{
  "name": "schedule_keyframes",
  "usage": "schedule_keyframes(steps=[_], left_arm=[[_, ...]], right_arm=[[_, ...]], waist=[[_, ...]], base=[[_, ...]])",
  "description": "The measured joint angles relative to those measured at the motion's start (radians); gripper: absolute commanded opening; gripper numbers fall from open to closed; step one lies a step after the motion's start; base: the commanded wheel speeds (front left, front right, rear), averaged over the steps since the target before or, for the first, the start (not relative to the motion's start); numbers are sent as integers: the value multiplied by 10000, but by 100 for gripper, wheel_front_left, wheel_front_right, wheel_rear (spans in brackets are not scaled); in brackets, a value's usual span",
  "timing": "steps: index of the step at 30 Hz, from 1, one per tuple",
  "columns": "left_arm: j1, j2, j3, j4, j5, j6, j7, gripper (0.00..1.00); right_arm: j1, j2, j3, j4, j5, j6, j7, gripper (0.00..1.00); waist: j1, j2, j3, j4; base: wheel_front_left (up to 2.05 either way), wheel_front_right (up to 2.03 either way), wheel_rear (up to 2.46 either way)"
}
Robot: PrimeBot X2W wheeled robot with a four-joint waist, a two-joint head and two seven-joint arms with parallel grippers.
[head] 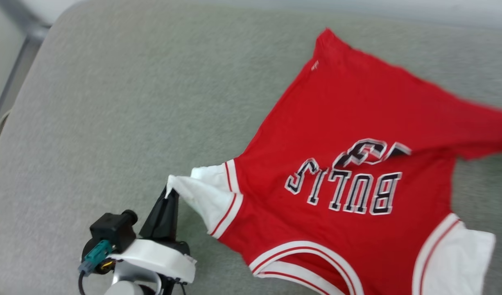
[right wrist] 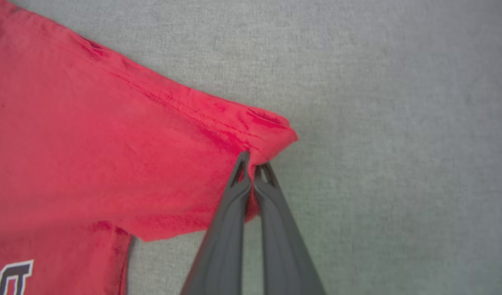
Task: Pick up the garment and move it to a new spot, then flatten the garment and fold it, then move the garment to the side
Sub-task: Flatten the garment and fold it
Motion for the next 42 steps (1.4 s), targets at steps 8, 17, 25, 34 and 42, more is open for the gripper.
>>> schedule_keyframes(steps=[8, 17, 25, 34, 42], left_arm=[[744, 416, 305, -192, -88, 466, 362, 0], [1360, 731, 489, -336, -267, 775, 719, 0], [1475, 874, 616, -395, -355, 903, 857, 0], [1217, 867, 508, -435, -422, 846, 941, 0], [438, 692, 211, -581, -219, 604, 727, 0]], right_arm=[[3707, 1108, -871, -2173, 416, -2, -502, 0], [7473, 3266, -2038, -4619, 127, -4, -453, 0], [8736, 3998, -1919, -4832, 639, -4, -729, 16], [7708, 4021, -1810, -4930, 522, -6, -4466, 100], [5432, 3377, -1292, -3674, 46, -6, -5728, 100]], waist=[[-1, 0, -1061, -1185], [-2, 0, -1994, -2213], [-2, 0, -2229, -2633], [0, 0, -2020, -2411], [1, 0, -1432, -1925]], base=[[0, 0, 0], [0, 0, 0], [0, 0, 0], [0, 0, 0], [0, 0, 0]])
